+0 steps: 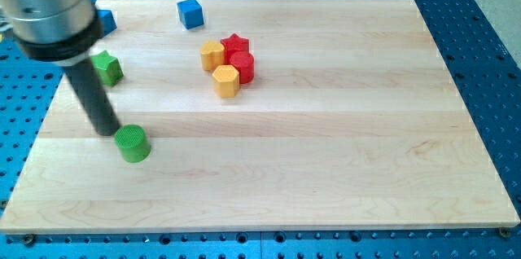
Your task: Place the green circle to the bottom right side of the board
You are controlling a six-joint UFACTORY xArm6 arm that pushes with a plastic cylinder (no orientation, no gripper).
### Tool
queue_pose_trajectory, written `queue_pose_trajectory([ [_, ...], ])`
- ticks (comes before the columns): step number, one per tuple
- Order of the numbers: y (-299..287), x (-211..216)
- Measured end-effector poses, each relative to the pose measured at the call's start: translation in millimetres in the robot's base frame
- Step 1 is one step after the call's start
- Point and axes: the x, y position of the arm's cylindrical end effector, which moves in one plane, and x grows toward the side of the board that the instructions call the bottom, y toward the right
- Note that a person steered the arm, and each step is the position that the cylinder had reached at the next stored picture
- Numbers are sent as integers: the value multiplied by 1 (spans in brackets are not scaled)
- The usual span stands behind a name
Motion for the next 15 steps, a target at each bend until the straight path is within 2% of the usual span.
queue_pose_trajectory([
  [1,9,19],
  [3,137,25],
  [4,112,25],
  [5,104,59],
  [6,145,69],
  [7,203,67],
  [8,244,45],
  [9,221,20],
  [10,257,11],
  [12,371,26],
  [13,378,31],
  [14,321,18],
  [15,280,32],
])
